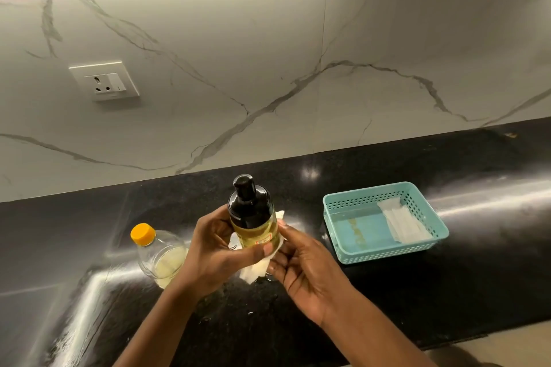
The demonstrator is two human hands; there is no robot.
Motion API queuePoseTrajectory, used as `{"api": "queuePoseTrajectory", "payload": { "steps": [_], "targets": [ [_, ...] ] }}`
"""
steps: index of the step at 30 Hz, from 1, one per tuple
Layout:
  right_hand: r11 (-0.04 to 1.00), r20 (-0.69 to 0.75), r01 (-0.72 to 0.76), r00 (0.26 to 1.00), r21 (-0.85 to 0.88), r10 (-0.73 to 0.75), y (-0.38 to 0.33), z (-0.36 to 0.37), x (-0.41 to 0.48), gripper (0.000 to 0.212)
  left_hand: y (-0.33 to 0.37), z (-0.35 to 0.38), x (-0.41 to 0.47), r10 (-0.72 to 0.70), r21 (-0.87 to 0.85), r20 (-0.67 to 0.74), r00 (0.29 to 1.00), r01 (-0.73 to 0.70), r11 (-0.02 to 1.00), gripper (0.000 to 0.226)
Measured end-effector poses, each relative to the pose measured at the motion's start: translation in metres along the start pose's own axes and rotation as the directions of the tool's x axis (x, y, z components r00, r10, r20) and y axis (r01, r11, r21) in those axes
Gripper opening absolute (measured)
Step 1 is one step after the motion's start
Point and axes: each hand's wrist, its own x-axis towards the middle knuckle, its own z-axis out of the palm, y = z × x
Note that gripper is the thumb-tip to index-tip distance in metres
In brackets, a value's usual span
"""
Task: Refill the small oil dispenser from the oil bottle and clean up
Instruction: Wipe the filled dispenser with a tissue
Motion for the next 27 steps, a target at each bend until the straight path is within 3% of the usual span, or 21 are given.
{"api": "queuePoseTrajectory", "payload": {
  "steps": [4, 8, 11, 14, 17, 19, 24, 27],
  "targets": [
    [0.974, 0.181, -0.210, 0.964, 0.079, 0.193, 0.002, 0.003, -0.003, 0.058, -0.005, 0.000, -0.006, -0.030, 0.009, 0.019, 0.999, 0.030, 1.000, 0.054],
    [0.973, 0.183, -0.196, 0.968, 0.122, 0.172, 0.001, -0.001, -0.001, 0.058, -0.006, -0.003, -0.007, -0.050, 0.034, 0.062, 0.997, 0.048, 0.998, 0.060],
    [0.973, 0.145, -0.141, 0.983, 0.182, 0.116, 0.004, -0.001, 0.003, 0.052, -0.001, 0.006, -0.011, -0.046, 0.114, 0.111, 0.993, 0.033, 0.993, 0.082],
    [0.972, 0.087, -0.062, 0.995, 0.228, 0.044, 0.005, 0.003, 0.008, 0.047, 0.006, 0.034, -0.022, 0.048, 0.290, -0.112, 0.993, -0.013, 0.957, 0.095],
    [0.973, 0.049, -0.024, 0.999, 0.229, 0.013, 0.010, 0.010, 0.009, 0.046, 0.012, 0.061, -0.030, 0.070, 0.316, -0.380, 0.922, 0.058, 0.947, 0.077],
    [0.977, 0.028, -0.005, 1.000, 0.213, -0.001, 0.017, 0.012, 0.008, 0.046, 0.012, 0.064, -0.028, 0.061, 0.289, -0.450, 0.891, 0.081, 0.954, 0.068],
    [0.993, -0.054, 0.035, 0.998, 0.110, -0.029, 0.022, 0.007, 0.005, 0.038, 0.010, 0.044, -0.025, 0.042, 0.179, -0.366, 0.930, 0.027, 0.983, 0.057],
    [0.993, -0.123, 0.116, 0.985, -0.019, -0.118, 0.017, 0.004, 0.005, 0.027, 0.008, 0.028, -0.023, 0.047, 0.090, -0.268, 0.962, -0.023, 0.996, 0.052]
  ]
}}
